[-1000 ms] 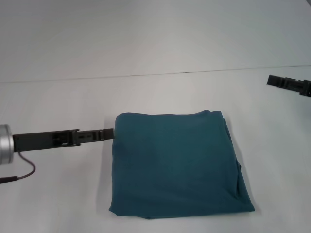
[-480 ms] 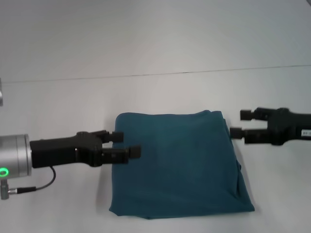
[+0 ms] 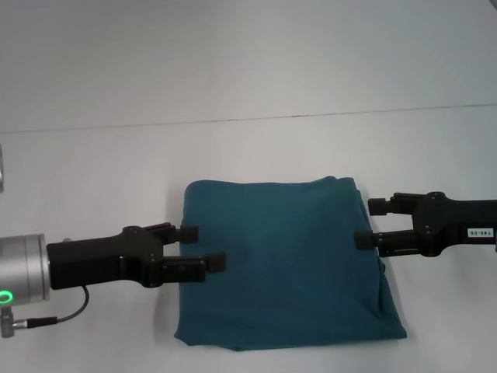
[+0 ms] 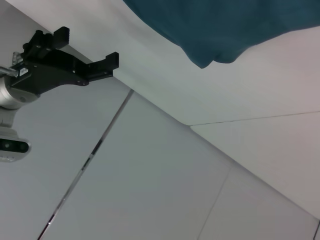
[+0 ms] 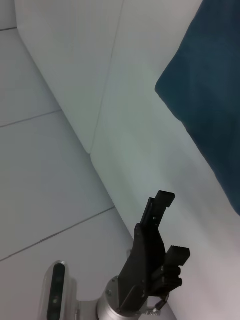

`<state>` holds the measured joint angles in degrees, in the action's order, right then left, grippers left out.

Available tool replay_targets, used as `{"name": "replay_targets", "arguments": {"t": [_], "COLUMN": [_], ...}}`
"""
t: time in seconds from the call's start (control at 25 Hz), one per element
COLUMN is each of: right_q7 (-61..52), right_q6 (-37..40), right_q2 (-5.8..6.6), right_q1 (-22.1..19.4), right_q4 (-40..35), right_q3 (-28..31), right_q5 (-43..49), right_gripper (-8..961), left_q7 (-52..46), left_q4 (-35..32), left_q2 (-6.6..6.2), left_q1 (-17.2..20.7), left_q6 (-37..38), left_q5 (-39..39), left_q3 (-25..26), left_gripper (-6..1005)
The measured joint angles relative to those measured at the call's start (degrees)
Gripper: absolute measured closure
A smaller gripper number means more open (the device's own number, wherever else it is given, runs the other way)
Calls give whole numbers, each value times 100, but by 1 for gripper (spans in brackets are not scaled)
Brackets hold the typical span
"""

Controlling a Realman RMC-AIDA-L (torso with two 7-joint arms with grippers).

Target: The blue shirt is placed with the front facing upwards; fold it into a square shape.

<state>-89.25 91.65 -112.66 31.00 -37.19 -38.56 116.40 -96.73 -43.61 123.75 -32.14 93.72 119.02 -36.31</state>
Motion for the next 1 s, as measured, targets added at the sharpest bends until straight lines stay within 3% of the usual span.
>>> {"name": "replay_targets", "arguments": {"t": [1.0], "right_q7": [-76], "right_q6": [127], "right_q2": [-57], "right_q1": [86], "right_q4": [2], "right_q3": [-43], "right_q5": [33], "right_gripper": [23], "left_q7": [44], "left_q4": [21], "left_q2": [-30], "left_q1": [-37], "left_q6": [127], "left_q5": [18], "left_q3": [-536], "left_gripper": [62]}}
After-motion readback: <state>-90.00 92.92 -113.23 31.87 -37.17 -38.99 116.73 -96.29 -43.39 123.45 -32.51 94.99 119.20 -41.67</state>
